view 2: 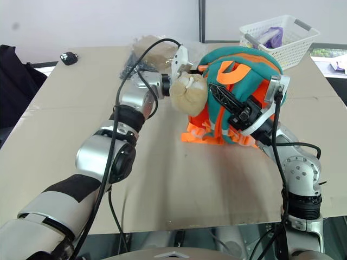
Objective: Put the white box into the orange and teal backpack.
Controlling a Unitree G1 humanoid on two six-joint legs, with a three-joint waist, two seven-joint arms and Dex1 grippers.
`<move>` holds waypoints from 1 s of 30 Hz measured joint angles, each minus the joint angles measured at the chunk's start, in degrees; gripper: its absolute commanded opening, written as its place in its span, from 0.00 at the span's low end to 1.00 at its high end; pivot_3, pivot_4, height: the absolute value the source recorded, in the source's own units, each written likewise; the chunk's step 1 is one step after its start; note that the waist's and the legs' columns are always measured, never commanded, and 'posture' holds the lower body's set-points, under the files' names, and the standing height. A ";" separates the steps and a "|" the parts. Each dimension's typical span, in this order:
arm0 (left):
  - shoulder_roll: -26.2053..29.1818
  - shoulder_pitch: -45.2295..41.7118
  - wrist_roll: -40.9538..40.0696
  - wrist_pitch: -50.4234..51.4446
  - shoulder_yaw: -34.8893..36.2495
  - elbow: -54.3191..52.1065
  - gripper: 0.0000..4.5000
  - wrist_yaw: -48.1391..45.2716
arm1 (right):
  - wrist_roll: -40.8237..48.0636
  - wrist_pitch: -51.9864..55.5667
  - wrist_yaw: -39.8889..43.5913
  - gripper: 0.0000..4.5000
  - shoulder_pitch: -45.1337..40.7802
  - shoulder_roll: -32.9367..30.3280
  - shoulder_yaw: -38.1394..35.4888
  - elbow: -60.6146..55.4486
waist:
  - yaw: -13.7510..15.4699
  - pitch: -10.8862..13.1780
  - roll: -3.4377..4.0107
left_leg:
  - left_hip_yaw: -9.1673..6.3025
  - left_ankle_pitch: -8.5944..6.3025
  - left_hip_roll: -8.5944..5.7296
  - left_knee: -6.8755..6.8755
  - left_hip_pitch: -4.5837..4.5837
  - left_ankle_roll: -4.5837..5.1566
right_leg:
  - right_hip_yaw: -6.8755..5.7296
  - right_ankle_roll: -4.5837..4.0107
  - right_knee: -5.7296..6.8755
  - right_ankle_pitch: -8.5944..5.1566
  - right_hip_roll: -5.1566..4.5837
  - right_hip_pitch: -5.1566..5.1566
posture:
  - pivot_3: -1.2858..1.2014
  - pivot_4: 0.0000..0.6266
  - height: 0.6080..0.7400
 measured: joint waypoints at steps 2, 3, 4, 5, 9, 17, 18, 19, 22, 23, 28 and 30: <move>3.98 4.74 -4.29 6.93 3.33 -6.05 0.99 -1.14 | -0.17 -0.07 -0.09 0.00 1.02 0.13 0.30 -0.83 | -0.57 0.00 0.00 | 0.01 0.00 0.03 -0.05 0.16 0.00 | 0.22 0.00 0.06 0.00 0.02 0.00 | 0.52 0.24 1.00; 4.92 5.91 -5.14 8.59 4.07 -7.73 0.99 -1.43 | -0.24 -0.08 -0.09 0.00 1.17 0.14 0.33 -0.92 | -0.69 0.00 0.01 | -0.01 0.00 0.04 -0.08 0.19 0.00 | 0.24 0.00 0.07 0.00 0.04 -0.01 | 0.52 0.24 1.00; 7.04 8.97 -7.01 12.18 5.32 -12.30 0.99 -1.60 | -0.34 -0.09 -0.14 0.00 1.23 0.19 0.43 -0.94 | -0.86 0.00 0.01 | -0.03 0.00 0.06 -0.10 0.20 0.00 | 0.26 0.00 0.08 0.00 0.05 -0.01 | 0.52 0.24 1.00; 9.24 12.40 -8.79 16.04 6.79 -17.23 0.99 -1.19 | -0.39 -0.25 -0.19 0.00 1.29 0.20 0.38 -0.96 | -0.90 0.00 0.01 | -0.10 0.00 0.06 -0.09 0.19 -0.01 | 0.27 0.00 0.07 0.00 0.04 -0.01 | 0.52 0.24 1.00; 12.70 21.67 -16.17 30.38 11.56 -34.20 0.99 4.10 | -0.72 -0.56 -0.33 0.00 1.58 0.50 0.48 -0.97 | 0.63 0.00 -0.02 | -0.39 0.00 -0.05 0.08 0.00 -0.01 | 0.19 0.02 -0.04 0.01 -0.06 0.04 | 0.52 0.24 1.00; 12.05 33.69 -30.54 48.73 13.25 -66.33 0.99 17.44 | -1.01 -1.06 0.28 0.00 1.87 1.00 0.75 -0.67 | 1.38 -0.01 -0.03 | -0.38 0.01 -0.05 0.05 0.12 -0.04 | 0.25 -0.01 -0.01 0.04 -0.07 0.08 | 0.52 0.24 1.00; 11.96 33.77 -30.46 48.74 12.37 -66.99 0.99 17.99 | -1.04 -1.06 0.31 0.00 1.87 1.03 0.83 -0.60 | 1.41 -0.01 -0.03 | -0.37 0.02 -0.05 0.04 0.15 -0.05 | 0.26 -0.02 -0.01 0.05 -0.06 0.10 | 0.52 0.24 1.00; 12.05 33.80 -28.62 47.37 9.38 -67.30 0.99 18.53 | -1.09 -1.07 0.40 0.00 1.87 1.10 0.89 -0.46 | 1.41 -0.02 -0.02 | -0.33 0.02 -0.04 0.04 0.22 -0.05 | 0.29 -0.04 0.00 0.06 -0.03 0.13 | 0.52 0.24 1.00; 11.85 33.58 -23.82 43.72 4.25 -64.20 0.99 19.60 | -1.08 -1.06 0.61 0.00 1.77 1.65 1.04 -0.27 | 1.30 -0.02 -0.01 | -0.22 0.02 -0.02 0.02 0.26 -0.05 | 0.32 -0.05 0.00 0.07 0.05 0.13 | 0.52 0.24 1.00; 11.58 33.37 -23.24 42.71 3.84 -62.87 0.94 19.58 | -1.10 -1.07 0.64 0.00 1.77 1.66 1.05 -0.26 | 1.27 -0.02 -0.01 | -0.21 0.02 -0.02 0.01 0.25 -0.05 | 0.32 -0.05 0.00 0.07 0.05 0.11 | 0.52 0.24 1.00; 12.34 33.20 -23.65 41.30 3.07 -61.74 0.52 16.74 | -1.37 -1.16 0.64 0.00 1.78 1.67 1.05 -0.26 | 1.33 -0.02 -0.01 | -0.22 0.02 -0.01 -0.02 0.21 -0.05 | 0.32 -0.05 -0.05 0.07 0.02 0.09 | 0.52 0.24 1.00; 12.35 33.06 -24.85 41.38 3.69 -61.34 0.33 16.07 | -1.57 -1.21 0.61 0.00 1.78 1.69 1.05 -0.27 | 1.36 -0.02 -0.01 | -0.22 0.02 -0.01 0.00 0.21 -0.05 | 0.33 -0.05 -0.04 0.07 0.01 0.09 | 0.52 0.24 1.00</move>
